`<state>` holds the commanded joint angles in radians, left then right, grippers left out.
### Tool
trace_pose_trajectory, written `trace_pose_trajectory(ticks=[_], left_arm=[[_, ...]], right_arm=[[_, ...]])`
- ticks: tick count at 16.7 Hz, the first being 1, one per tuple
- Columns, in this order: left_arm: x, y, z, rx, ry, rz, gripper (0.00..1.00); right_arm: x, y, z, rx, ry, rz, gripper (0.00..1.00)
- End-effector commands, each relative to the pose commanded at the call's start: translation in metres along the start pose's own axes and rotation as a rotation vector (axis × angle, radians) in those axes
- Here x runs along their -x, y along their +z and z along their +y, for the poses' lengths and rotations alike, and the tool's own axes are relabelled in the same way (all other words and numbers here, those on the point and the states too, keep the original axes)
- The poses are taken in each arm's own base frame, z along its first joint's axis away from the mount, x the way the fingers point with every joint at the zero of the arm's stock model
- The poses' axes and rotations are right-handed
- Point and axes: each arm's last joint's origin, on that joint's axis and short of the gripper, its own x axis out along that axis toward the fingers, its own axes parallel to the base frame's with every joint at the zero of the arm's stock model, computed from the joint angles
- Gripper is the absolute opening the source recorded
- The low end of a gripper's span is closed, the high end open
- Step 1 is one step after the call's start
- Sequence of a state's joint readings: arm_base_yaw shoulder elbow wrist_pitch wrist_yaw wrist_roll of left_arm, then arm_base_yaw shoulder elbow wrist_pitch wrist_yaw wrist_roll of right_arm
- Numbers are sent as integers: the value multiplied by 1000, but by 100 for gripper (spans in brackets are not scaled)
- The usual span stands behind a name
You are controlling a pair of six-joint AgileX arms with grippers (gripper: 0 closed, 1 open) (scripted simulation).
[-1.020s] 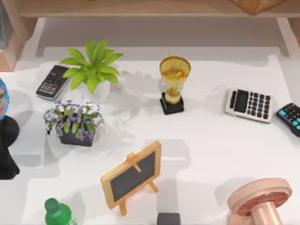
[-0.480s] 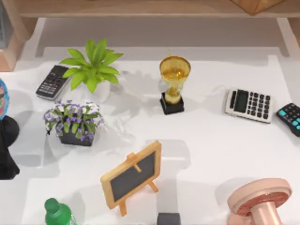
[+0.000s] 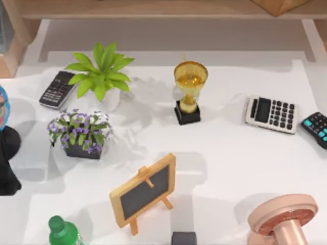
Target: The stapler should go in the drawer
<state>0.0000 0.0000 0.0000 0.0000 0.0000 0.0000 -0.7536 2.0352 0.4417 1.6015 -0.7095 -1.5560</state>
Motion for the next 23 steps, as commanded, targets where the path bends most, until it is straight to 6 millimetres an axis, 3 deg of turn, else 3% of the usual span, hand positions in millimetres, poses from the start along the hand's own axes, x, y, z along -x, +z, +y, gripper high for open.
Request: trace_pose_trajectory(ticks=[7,12,16,23], left_arm=[[0,0,0,0,0,0,100],[0,0,0,0,0,0,100],[0,0,0,0,0,0,100],[0,0,0,0,0,0,100]], right_arm=[[-1,2,0,0,-5,-7,100],[-24,3,0,-1,-3,-11,100],[-25,3,0,-1,-3,-11,100],[-25,3,0,-1,-3,-11,47]])
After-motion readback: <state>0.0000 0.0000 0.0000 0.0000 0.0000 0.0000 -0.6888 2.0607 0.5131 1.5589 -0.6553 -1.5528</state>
